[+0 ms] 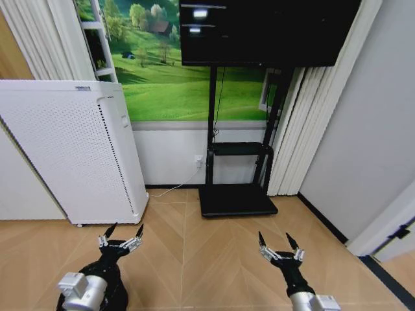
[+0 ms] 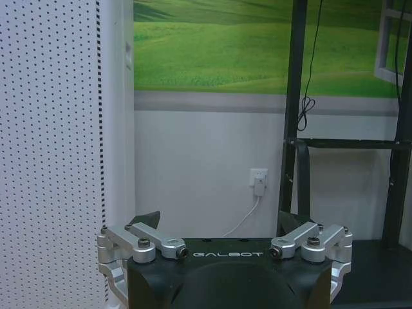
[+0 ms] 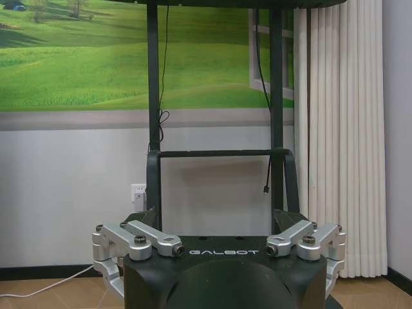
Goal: Pick up the trash bin and place the garbage on the floor into it.
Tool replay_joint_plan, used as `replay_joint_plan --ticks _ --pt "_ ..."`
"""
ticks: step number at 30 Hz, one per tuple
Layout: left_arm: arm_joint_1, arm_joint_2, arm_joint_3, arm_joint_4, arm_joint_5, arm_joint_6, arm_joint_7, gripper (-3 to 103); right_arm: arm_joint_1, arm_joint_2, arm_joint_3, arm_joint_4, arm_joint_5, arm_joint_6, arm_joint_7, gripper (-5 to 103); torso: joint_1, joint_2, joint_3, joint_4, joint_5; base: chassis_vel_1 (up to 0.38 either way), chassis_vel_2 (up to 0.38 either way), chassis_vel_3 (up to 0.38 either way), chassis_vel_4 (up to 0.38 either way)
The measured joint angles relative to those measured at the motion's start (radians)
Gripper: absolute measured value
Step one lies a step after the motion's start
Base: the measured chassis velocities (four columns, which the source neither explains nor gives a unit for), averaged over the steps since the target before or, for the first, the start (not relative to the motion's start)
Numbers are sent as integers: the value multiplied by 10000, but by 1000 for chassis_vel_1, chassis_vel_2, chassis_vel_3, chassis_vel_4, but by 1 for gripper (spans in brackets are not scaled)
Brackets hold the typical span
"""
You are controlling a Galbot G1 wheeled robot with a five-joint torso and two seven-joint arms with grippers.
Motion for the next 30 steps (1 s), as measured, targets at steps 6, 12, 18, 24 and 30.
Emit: replay_joint_plan --ticks 6,12,18,24,30 --pt "-8 1 -14 15 -38 21 -15 100 10 1 4 0 2 -3 -7 100 0 0 0 0 0 0 0 0 0" --pt "-12 2 -28 34 -52 25 -18 100 18 0 7 -11 6 -4 -11 100 16 76 51 0 0 0 0 0 0" --pt "-12 2 -41 48 -61 32 -21 100 23 -2 7 -28 11 -3 -13 100 97 329 230 0 -1 0 0 0 0" --pt "-13 2 -47 56 -65 36 -22 100 28 -2 8 -36 14 0 -14 100 174 574 398 0 -1 0 0 0 0" --pt "-14 2 -52 63 -70 37 -22 100 29 -3 8 -41 20 4 -13 100 264 846 581 0 0 0 0 0 0"
